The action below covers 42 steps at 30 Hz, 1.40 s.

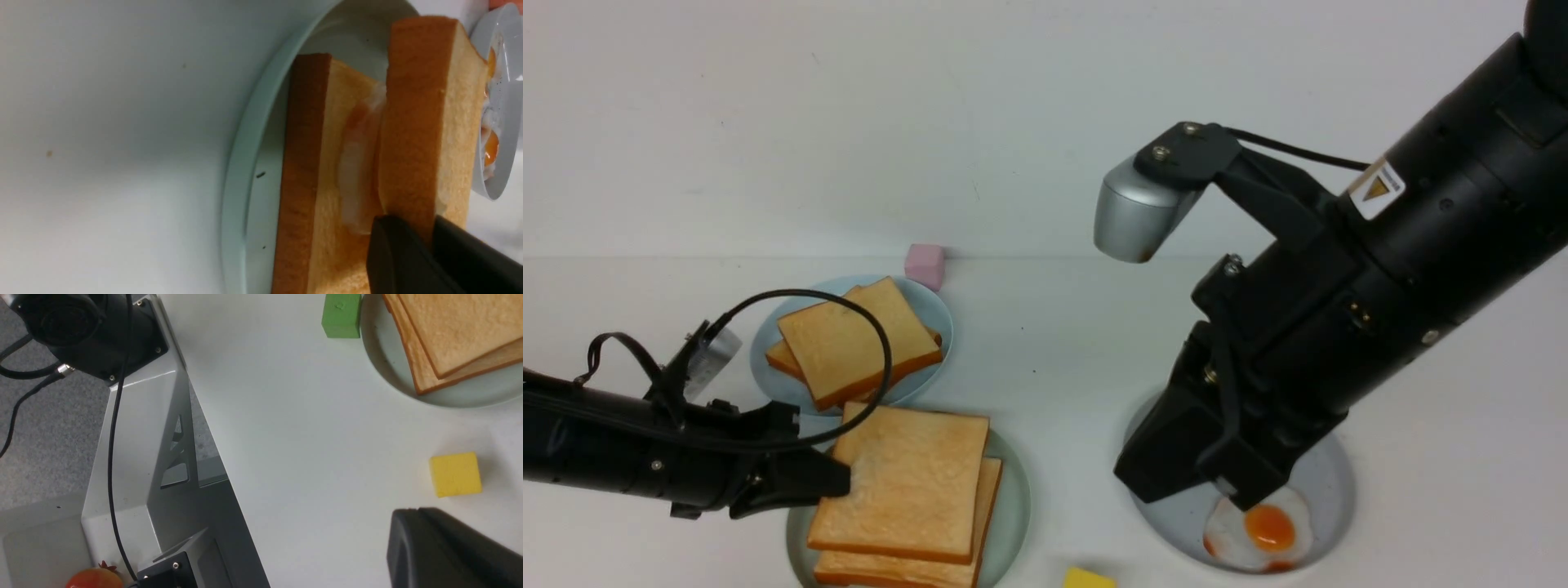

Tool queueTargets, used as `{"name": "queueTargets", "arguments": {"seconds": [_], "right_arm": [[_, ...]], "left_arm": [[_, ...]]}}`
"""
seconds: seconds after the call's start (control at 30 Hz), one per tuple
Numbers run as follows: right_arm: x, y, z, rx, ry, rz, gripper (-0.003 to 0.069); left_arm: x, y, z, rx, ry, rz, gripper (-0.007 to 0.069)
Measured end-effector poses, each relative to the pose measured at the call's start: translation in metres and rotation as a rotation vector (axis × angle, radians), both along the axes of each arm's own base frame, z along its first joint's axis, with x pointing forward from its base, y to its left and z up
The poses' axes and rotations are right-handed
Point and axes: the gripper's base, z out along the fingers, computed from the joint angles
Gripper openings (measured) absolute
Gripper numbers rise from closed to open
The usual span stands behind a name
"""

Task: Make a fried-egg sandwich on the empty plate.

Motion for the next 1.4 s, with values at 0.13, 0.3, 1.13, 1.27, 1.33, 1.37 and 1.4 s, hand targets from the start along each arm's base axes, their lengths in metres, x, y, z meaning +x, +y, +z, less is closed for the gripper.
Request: {"name": "queueTargets", "arguments": {"seconds": [0.13, 0.3, 1.13, 1.27, 1.33, 1.37, 1.4], "right_arm": [[0.0, 0.0, 0.0, 0.0, 0.0, 0.0, 0.0043], [0.0, 0.0, 0.0, -0.001, 0.001, 0.001, 0.0048], [0.0, 0.0, 0.0, -0.001, 0.002, 0.001, 0.007], [0.0, -0.001, 0.0, -0.007, -0.002, 0.0, 0.007], [0.001, -0.001, -0.001, -0.018, -0.006, -0.005, 0.0071], [0.002, -0.003, -0.002, -0.036, -0.01, -0.018, 0.0071], [0.004, -0.004, -0.003, -0.046, -0.007, -0.041, 0.0073]], "left_arm": [[-0.001, 0.0, 0.0, 0.008, -0.001, -0.011, 0.0048], [-0.001, 0.0, -0.001, 0.015, 0.0, -0.021, 0.0048], [0.008, 0.01, 0.011, 0.135, 0.033, -0.02, 0.0435], [0.006, 0.018, 0.034, 0.234, 0.01, 0.064, 0.0435], [0.003, 0.02, 0.045, 0.264, -0.015, 0.089, 0.0433], [0.0, 0.021, 0.057, 0.28, -0.039, 0.117, 0.0424], [-0.004, 0.021, 0.068, 0.287, -0.063, 0.134, 0.0412]]}}
